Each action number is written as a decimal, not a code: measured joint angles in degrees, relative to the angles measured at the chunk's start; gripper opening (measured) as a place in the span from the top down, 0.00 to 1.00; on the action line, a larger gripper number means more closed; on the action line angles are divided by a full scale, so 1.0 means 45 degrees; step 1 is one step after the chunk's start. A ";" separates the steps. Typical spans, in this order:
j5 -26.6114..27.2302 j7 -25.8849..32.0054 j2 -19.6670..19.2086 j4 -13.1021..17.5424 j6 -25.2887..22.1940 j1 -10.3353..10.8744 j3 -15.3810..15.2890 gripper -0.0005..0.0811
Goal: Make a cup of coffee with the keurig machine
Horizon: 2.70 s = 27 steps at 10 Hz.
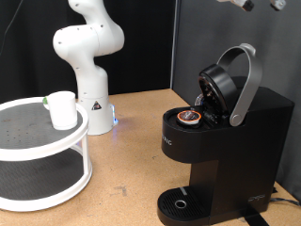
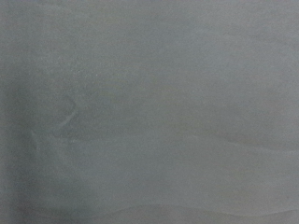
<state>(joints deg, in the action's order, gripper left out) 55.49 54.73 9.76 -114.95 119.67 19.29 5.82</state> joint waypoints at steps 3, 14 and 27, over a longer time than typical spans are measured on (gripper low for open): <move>-0.0008 -0.0195 -0.0322 0.0056 0.0266 0.0078 -0.0500 0.01; -0.0477 -0.0531 -0.1095 -0.0081 0.0613 0.0085 -0.1113 0.93; -0.1029 0.0459 -0.0436 -0.0898 -0.1224 -0.0671 -0.0049 0.99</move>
<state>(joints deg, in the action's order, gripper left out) 50.86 56.79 7.79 -118.99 114.16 16.26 5.60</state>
